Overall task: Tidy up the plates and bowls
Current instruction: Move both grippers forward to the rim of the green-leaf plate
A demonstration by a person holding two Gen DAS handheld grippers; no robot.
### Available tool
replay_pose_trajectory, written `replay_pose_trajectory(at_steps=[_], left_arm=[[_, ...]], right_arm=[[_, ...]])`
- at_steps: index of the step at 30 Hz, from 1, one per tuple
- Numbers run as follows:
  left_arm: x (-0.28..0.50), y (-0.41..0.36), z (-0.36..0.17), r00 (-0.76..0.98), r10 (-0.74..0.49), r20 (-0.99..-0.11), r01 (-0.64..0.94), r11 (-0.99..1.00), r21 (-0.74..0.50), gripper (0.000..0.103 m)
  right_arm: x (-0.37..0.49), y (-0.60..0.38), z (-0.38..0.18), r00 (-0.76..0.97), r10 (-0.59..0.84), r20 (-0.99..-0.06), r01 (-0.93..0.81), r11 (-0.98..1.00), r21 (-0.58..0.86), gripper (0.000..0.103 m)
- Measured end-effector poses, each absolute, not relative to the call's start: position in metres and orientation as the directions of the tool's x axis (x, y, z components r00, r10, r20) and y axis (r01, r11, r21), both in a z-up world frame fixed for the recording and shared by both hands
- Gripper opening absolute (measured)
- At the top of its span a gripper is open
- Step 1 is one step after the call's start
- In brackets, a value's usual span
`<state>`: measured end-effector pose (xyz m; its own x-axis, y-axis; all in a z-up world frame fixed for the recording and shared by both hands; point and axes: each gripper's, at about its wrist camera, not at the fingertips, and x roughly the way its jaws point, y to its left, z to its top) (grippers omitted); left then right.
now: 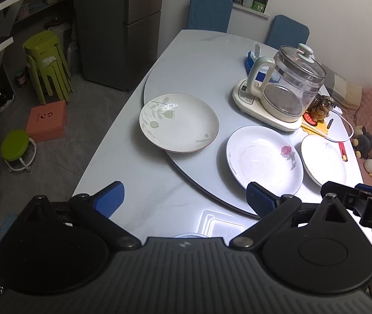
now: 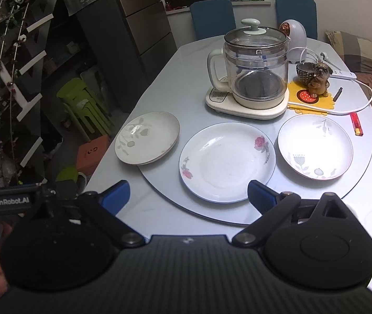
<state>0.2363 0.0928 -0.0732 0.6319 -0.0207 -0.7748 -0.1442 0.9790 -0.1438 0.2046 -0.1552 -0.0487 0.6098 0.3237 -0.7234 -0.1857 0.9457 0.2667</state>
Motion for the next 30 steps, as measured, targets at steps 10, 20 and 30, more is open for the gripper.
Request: replay_pose_trajectory(at_steps=[10, 20, 30], left_arm=[[0.307, 0.123, -0.111, 0.576, -0.062, -0.815, -0.114, 0.981, -0.155, 0.101], [0.379, 0.156, -0.147, 0.561, -0.122, -0.819, -0.095, 0.973, -0.210, 0.099], [0.445, 0.193, -0.196, 0.533, -0.120, -0.837, -0.116, 0.970, -0.213, 0.077]], right_arm=[[0.263, -0.119, -0.073, 0.574, 0.329, -0.750, -0.193, 0.944, 0.267, 0.093], [0.331, -0.090, -0.102, 0.548, 0.325, -0.770, -0.199, 0.945, 0.257, 0.081], [0.402, -0.056, -0.142, 0.497, 0.326, -0.805, -0.203, 0.945, 0.257, 0.065]])
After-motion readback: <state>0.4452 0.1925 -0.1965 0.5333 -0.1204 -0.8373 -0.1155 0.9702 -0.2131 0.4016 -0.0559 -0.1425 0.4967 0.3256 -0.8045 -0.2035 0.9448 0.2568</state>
